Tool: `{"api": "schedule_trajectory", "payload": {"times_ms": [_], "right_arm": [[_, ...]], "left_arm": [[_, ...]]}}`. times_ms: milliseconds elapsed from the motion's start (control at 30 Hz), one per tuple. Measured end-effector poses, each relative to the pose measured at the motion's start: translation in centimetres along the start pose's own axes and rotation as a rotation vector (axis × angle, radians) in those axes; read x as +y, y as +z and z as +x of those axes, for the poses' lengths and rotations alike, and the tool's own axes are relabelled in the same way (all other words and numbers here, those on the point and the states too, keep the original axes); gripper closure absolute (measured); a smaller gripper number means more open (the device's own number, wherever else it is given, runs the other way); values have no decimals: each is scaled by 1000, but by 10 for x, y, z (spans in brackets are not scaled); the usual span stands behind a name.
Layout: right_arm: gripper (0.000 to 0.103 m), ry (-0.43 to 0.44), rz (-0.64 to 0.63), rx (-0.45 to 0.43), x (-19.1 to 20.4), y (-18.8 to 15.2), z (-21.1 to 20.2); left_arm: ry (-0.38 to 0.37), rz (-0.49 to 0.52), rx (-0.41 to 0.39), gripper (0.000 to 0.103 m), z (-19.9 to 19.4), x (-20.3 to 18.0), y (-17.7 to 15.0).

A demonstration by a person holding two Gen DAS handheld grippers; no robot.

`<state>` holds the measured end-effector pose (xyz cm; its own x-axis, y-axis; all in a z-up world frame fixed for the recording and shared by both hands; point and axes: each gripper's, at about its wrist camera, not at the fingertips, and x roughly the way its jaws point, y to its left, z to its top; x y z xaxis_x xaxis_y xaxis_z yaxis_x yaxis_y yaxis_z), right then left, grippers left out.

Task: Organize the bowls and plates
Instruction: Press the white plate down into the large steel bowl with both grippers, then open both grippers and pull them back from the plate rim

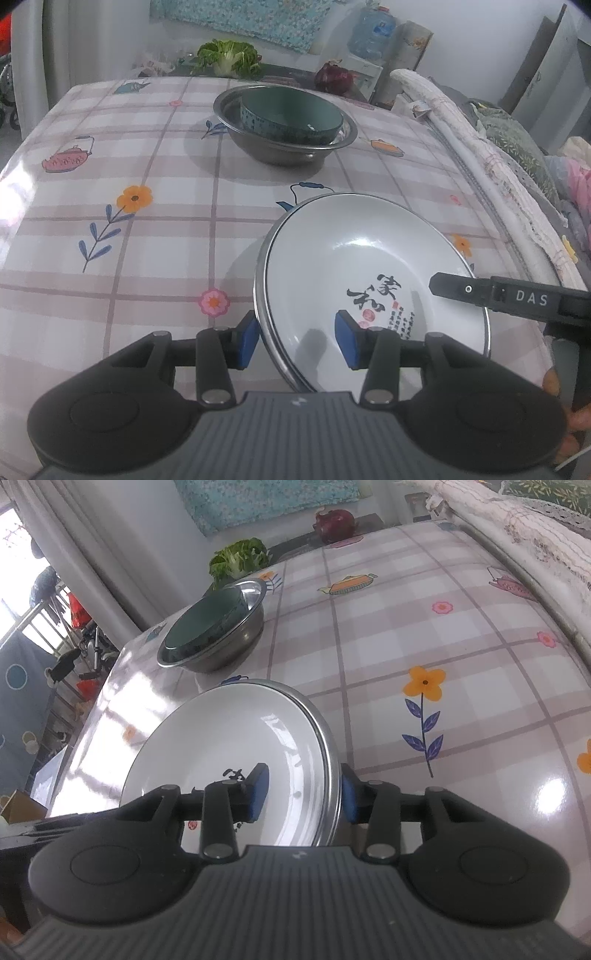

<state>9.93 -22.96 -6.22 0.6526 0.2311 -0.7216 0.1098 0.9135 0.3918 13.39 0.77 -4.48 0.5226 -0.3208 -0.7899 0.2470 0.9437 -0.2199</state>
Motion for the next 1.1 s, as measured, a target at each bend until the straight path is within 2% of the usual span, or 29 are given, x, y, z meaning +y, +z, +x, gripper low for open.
{"api": "schedule_trajectory", "payload": {"times_ms": [367,533,600,767,967,1100], "right_arm": [[59,0,-7,6,5,-6,-2],[58,-5,-8,7,6,-6,-3],[55,-9,-21,4,8,-7,-3],[47,-40,-52,-6,11,-9,-4],[32,-42,-48,-20,11,-7,-8],[27,-39,-46,-35,8,-4,-13]], "left_arm": [[18,8,-14,56,-3,2,3],[44,36,-36,44,-7,-2,2],[59,43,-32,36,-7,-2,3],[94,46,-21,31,-9,1,3],[148,89,-50,24,-19,-5,6],[181,112,-60,22,-24,-12,10]]}}
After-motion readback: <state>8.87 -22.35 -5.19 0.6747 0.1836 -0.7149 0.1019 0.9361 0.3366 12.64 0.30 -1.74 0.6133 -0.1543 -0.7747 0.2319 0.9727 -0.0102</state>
